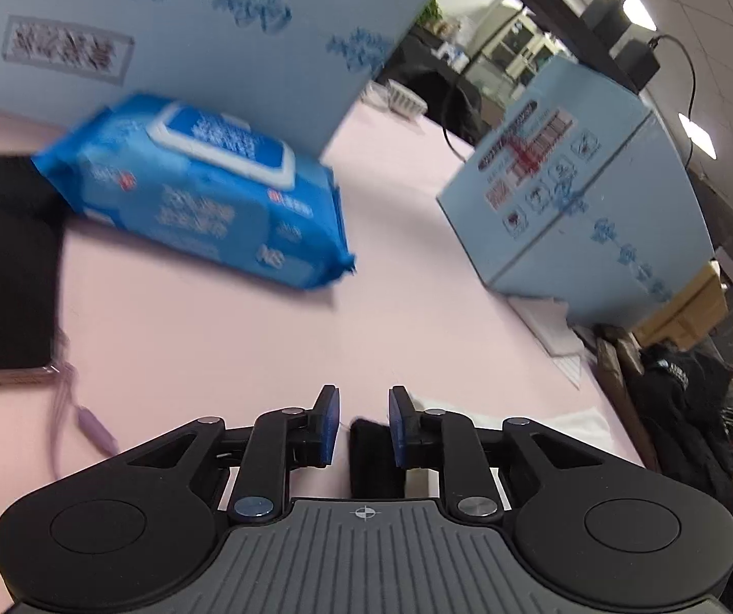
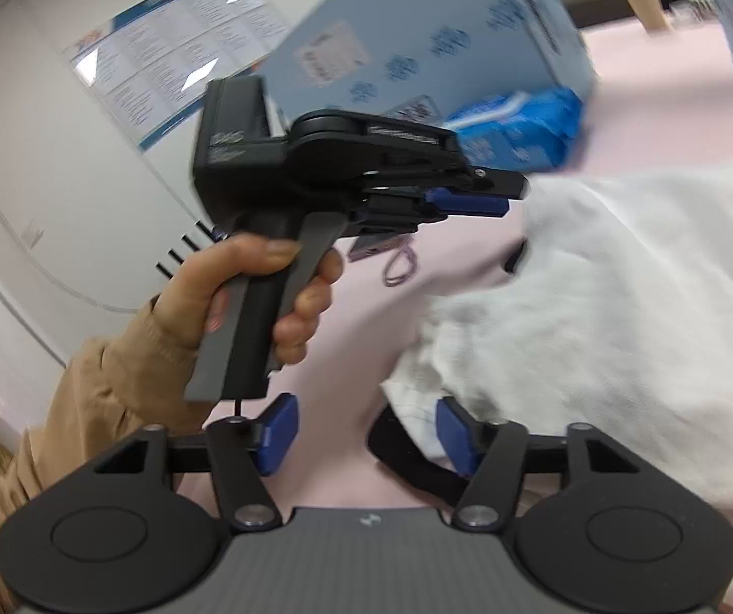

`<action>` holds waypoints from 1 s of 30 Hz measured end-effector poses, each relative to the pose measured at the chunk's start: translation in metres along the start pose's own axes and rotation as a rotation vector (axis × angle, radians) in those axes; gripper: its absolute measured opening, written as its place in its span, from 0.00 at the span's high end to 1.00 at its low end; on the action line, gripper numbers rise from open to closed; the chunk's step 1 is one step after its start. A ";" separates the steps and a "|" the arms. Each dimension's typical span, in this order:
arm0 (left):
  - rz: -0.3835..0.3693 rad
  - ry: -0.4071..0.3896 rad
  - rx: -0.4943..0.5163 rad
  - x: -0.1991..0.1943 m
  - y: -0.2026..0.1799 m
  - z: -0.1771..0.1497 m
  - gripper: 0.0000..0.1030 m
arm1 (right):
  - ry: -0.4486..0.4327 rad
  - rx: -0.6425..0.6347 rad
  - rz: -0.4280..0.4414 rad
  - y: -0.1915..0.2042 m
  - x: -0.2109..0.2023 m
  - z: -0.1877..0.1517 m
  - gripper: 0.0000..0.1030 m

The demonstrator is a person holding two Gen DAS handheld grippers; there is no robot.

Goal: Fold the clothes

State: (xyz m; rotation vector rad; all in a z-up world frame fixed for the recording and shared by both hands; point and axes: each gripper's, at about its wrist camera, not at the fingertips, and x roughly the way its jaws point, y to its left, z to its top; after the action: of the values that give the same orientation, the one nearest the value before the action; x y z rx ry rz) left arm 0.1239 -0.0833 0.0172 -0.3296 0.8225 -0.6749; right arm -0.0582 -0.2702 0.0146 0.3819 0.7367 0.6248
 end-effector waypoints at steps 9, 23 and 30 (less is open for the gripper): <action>-0.201 -0.040 0.088 -0.029 -0.067 -0.017 0.65 | -0.303 0.062 -0.125 -0.027 -0.134 0.006 0.38; 0.018 0.067 0.152 -0.025 -0.057 -0.103 0.66 | -0.137 0.084 -0.395 -0.104 -0.105 -0.029 0.91; 0.017 -0.008 0.183 -0.053 -0.067 -0.090 0.67 | -0.171 0.148 -0.336 -0.102 -0.148 -0.015 0.85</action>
State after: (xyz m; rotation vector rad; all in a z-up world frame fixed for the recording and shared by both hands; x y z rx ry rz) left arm 0.0006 -0.0993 0.0238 -0.1590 0.7490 -0.7266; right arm -0.1142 -0.4411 0.0251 0.4305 0.6653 0.2187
